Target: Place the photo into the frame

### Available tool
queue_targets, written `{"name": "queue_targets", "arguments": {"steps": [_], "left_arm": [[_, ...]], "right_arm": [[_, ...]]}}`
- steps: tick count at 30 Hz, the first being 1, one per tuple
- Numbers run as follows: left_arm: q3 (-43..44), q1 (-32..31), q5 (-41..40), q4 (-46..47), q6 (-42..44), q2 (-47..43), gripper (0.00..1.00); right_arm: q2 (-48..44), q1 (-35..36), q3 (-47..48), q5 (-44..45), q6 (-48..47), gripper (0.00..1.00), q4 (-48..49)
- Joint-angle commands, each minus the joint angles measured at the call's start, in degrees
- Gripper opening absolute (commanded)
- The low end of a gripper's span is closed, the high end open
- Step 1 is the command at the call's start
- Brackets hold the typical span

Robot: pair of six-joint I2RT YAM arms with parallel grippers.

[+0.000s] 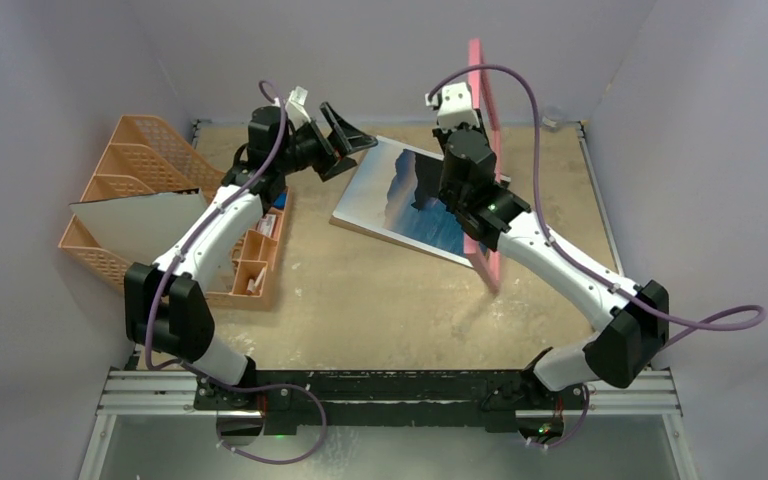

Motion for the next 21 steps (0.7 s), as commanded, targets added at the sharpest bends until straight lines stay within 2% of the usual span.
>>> {"name": "queue_targets", "arguments": {"steps": [1,10,15,21], "left_arm": [[-0.07,0.43,-3.4,-4.19,5.03,-2.42,0.97],[-1.74,0.82,-8.72,-9.25,8.5,-1.17,0.97],[-2.81,0.91,-9.81,-10.11,9.3,-0.04,0.97],[-3.23,1.26,-15.52,-14.28,12.02,0.01,0.97]], "right_arm": [[-2.38,-0.12,9.43,1.16,8.95,0.0,-2.65],[-3.34,-0.1,17.97,-7.09,28.63,0.0,-18.8],[-3.58,-0.13,19.35,-13.9,36.22,0.0,-21.26],[-3.1,-0.13,17.61,-25.89,49.01,0.0,-21.65]]}}
